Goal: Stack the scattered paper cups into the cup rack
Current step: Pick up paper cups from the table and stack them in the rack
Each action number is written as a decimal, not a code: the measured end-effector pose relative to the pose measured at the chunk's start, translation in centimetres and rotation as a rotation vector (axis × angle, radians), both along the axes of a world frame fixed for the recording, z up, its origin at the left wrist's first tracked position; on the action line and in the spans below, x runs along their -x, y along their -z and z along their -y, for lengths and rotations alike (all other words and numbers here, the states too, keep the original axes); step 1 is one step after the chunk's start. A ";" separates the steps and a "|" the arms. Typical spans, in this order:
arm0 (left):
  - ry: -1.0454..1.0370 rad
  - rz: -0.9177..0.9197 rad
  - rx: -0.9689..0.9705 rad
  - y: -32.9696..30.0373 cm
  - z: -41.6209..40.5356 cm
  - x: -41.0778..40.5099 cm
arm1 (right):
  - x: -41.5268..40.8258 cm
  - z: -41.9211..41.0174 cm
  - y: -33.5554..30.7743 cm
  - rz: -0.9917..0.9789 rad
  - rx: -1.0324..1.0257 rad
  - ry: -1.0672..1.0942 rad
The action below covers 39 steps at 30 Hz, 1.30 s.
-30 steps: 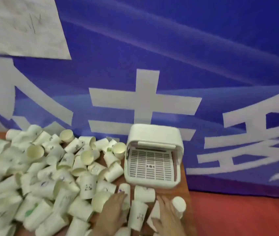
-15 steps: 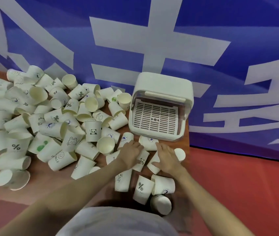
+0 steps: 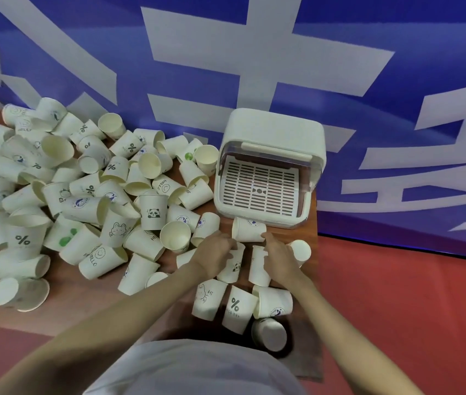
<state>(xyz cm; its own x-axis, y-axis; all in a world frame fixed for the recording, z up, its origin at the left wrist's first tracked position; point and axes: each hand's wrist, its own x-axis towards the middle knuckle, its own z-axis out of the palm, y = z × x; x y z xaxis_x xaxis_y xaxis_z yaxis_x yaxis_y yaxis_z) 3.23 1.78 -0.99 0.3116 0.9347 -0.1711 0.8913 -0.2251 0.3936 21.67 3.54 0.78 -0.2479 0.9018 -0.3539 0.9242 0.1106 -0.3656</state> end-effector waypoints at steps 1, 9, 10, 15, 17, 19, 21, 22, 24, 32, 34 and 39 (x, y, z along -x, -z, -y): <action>-0.007 0.027 -0.004 -0.4 0.2 0.2 | 0.0 0.2 -0.4 -0.038 0.002 0.007; -0.011 0.169 -0.196 -6.7 -0.5 1.5 | -1.8 -0.9 -5.2 -0.171 -0.171 0.019; -0.022 0.184 -0.246 -7.5 -1.0 1.7 | -2.0 -1.4 -6.0 -0.178 -0.229 0.016; -0.097 0.151 -0.477 -9.6 -4.5 1.3 | -2.6 -4.8 -7.4 -0.242 -0.535 0.074; -0.111 0.093 -0.492 -9.4 -6.1 1.0 | -2.6 -5.8 -6.7 -0.236 -0.576 0.117; -0.089 0.009 -0.471 -8.7 -7.5 0.6 | -2.6 -6.7 -5.6 -0.218 -0.589 0.144; -0.048 -0.078 -0.417 -7.5 -8.5 0.2 | -2.4 -7.4 -4.3 -0.208 -0.605 0.143; -0.030 -0.118 -0.378 -6.7 -9.0 0.0 | -2.3 -7.7 -3.6 -0.205 -0.606 0.141; -0.026 -0.155 -0.322 -5.5 -9.8 -0.2 | -2.1 -8.3 -2.5 -0.201 -0.577 0.143; -0.059 -0.154 -0.194 -2.2 -11.9 -0.9 | -1.2 -10.1 0.6 -0.133 -0.407 0.146; -0.042 -0.169 -0.168 -1.4 -12.2 -0.8 | -1.0 -10.3 1.2 -0.113 -0.374 0.137; -0.057 -0.112 -0.145 -0.2 -12.1 -0.9 | -0.9 -10.3 1.9 -0.112 -0.355 0.150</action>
